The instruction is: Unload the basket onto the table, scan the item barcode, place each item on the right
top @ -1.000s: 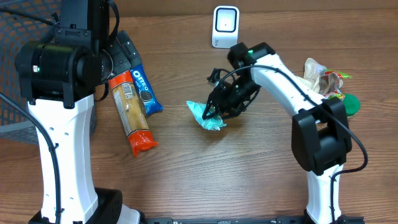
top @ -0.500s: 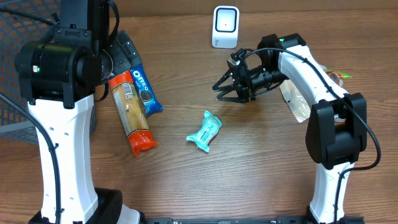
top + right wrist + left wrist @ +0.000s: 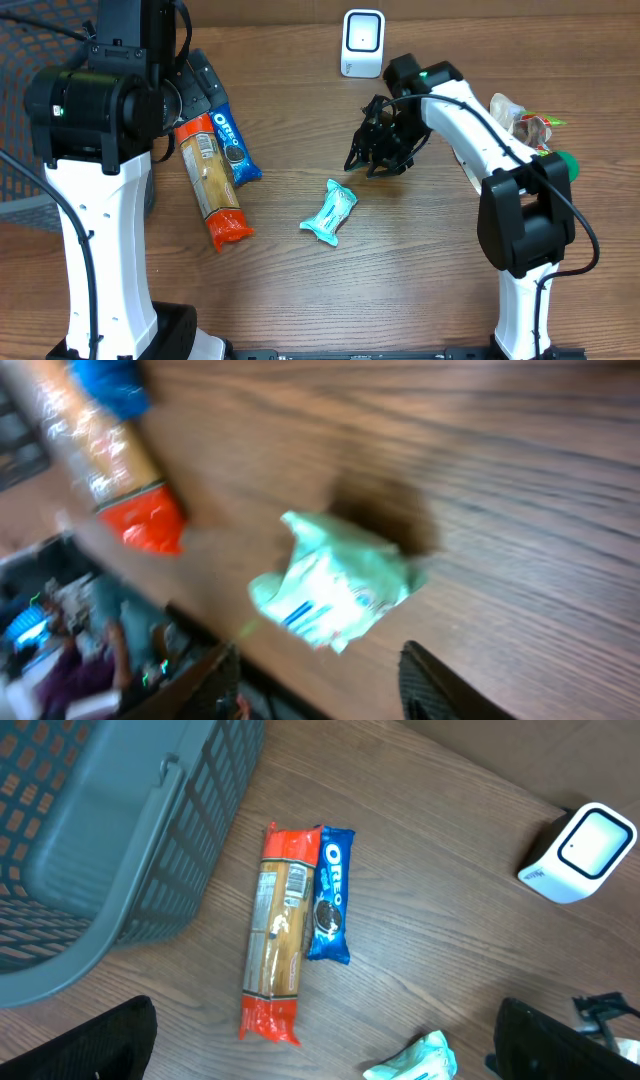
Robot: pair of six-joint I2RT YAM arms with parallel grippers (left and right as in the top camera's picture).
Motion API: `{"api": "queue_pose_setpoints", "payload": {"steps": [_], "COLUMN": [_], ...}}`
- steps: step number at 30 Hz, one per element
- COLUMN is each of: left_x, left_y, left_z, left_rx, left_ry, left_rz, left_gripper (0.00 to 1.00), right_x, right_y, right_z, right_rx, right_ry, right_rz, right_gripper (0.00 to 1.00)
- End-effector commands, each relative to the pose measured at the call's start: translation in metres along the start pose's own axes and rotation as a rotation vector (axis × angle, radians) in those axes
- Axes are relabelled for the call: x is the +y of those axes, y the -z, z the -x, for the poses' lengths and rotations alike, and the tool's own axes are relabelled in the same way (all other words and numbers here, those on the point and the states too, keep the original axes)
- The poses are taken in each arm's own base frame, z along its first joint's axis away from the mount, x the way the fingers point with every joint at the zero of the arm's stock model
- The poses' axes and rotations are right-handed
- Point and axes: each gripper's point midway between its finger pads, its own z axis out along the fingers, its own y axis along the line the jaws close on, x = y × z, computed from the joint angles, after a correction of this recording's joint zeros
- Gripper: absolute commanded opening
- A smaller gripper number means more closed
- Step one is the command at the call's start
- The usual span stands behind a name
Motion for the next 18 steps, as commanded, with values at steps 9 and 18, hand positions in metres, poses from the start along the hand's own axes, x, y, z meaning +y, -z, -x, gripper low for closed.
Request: {"api": "queue_pose_setpoints", "payload": {"steps": [9,18], "left_x": [0.005,0.005], "left_y": [0.002,0.002], "left_z": [0.002,0.002], "left_rx": [-0.013,-0.013], "left_ry": [0.022,0.022], "left_rz": [0.016,0.016], "left_gripper": [1.0,1.0], "right_x": [-0.05,-0.027], "right_y": [-0.053,-0.039], "right_z": [-0.026,-0.032], "right_rx": [0.01,-0.018], "right_ry": [-0.45,-0.378], "right_rz": [-0.12,-0.055], "right_gripper": [0.39,0.39]}}
